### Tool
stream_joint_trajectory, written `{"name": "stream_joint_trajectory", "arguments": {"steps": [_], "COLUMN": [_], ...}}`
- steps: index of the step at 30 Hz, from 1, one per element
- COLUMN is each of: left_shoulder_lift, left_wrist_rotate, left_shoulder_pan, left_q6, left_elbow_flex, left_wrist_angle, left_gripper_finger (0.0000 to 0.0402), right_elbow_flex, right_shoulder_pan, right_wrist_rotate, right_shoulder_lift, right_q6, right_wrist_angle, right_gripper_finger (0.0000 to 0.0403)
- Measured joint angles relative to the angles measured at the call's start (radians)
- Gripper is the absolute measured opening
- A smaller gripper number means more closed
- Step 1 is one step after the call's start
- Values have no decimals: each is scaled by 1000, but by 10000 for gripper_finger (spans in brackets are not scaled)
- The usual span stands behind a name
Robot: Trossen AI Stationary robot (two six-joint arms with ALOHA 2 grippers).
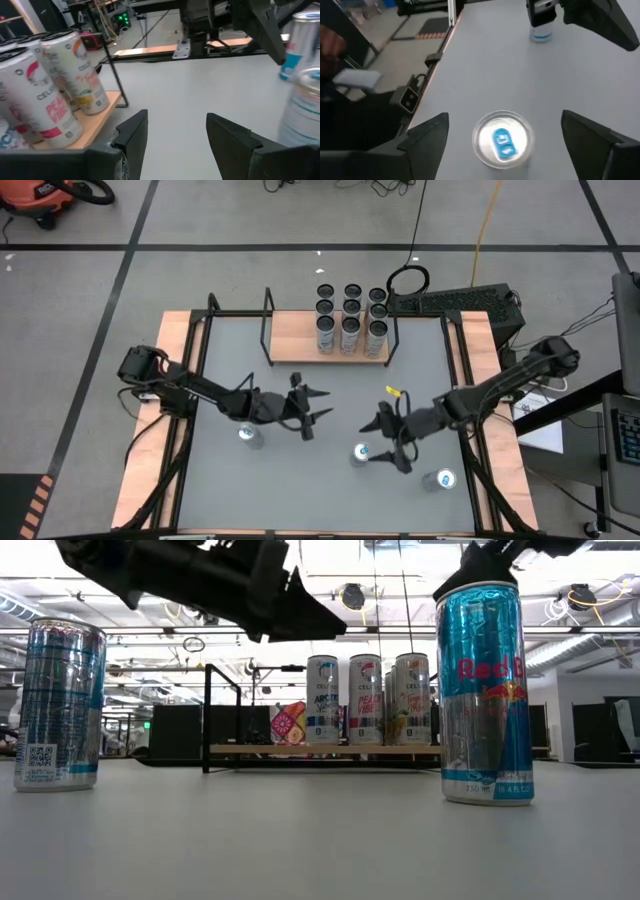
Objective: Place canned beverage on shelf
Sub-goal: Put the middle blue soda can on the shelf
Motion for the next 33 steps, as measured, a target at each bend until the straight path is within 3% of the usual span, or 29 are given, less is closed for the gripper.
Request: {"name": "stream_joint_trajectory", "arguments": {"steps": [9, 19, 25, 33], "left_shoulder_lift": [0, 0, 0, 0], "left_wrist_rotate": [-32, -47, -42, -43], "left_shoulder_pan": [-46, -57, -87, -117], "left_q6": [-1, -78, -104, -121], "left_elbow_flex": [0, 0, 0, 0], "left_wrist_angle": [0, -9, -10, -10], "left_gripper_finger": [198, 198, 198, 198], "right_elbow_flex": [110, 111, 111, 111], "right_shoulder_pan": [99, 99, 99, 99], "right_wrist_rotate": [224, 244, 224, 216], "right_shoulder_lift": [154, 256, 297, 298], "right_q6": [-49, 1, 6, 15], "right_wrist_angle": [-83, -87, -88, -90], "right_gripper_finger": [340, 337, 308, 230]}}
